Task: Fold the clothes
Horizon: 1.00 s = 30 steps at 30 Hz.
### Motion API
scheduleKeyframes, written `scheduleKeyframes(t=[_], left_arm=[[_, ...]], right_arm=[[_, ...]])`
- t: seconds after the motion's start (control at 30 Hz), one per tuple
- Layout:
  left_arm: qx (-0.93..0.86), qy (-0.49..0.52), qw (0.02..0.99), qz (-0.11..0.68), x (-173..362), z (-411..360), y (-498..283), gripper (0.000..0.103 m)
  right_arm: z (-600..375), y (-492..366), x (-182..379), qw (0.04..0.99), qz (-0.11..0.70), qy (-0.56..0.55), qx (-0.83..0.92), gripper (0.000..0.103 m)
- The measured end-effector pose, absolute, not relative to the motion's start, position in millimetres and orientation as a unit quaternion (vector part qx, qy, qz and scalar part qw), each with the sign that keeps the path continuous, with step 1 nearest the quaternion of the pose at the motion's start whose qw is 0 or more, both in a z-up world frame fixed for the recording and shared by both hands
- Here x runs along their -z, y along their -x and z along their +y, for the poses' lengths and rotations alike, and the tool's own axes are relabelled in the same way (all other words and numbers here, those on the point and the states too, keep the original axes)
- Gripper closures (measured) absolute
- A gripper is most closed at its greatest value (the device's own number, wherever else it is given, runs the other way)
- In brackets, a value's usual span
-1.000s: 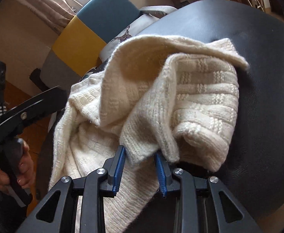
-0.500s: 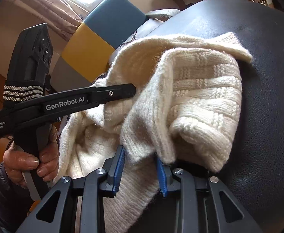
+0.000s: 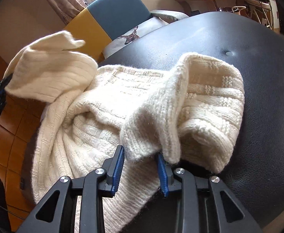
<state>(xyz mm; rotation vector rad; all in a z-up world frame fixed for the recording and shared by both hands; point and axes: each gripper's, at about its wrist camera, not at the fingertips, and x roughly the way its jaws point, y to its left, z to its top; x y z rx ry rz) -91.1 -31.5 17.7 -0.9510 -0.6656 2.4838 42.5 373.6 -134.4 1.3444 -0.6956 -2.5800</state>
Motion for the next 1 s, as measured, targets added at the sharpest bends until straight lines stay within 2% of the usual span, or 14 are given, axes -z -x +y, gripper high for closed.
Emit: scheduleKeyframes(t=[0.1, 0.2, 0.33, 0.5, 0.67, 0.77, 0.9, 1.0], left_arm=[[-0.889, 0.345, 0.134, -0.271, 3.2, -107.0, 68.4, 0.096], [-0.879, 0.375, 0.083, -0.283, 40.3, -150.9, 47.0, 0.096], [-0.854, 0.413, 0.037, -0.315, 92.6, -181.6, 21.1, 0.096], [-0.807, 0.436, 0.012, -0.398, 133.9, -214.3, -15.6, 0.092], [-0.799, 0.421, 0.012, -0.429, 136.8, -223.1, -60.1, 0.076], [-0.784, 0.425, 0.026, -0.453, 145.2, -219.5, -84.7, 0.072], [-0.734, 0.422, 0.06, -0.529, 161.7, -224.6, -93.5, 0.067], [-0.724, 0.412, 0.062, -0.55, 152.5, -230.7, -76.6, 0.06]], right_arm=[[371.6, -34.2, 136.3, 0.064, -0.212, -0.456, 0.862, 0.067], [355.6, -18.7, 144.2, 0.052, -0.188, -0.465, 0.864, 0.067], [338.4, 7.1, 151.9, 0.037, -0.162, -0.481, 0.861, 0.065], [331.4, 12.1, 151.0, 0.027, -0.146, -0.493, 0.857, 0.06], [324.0, 13.0, 151.1, 0.025, -0.133, -0.492, 0.86, 0.05], [315.5, 14.5, 151.9, 0.024, -0.11, -0.493, 0.863, 0.042], [301.5, 17.9, 153.9, 0.023, -0.072, -0.499, 0.863, 0.032], [297.6, 18.6, 154.9, 0.023, -0.062, -0.502, 0.862, 0.03]])
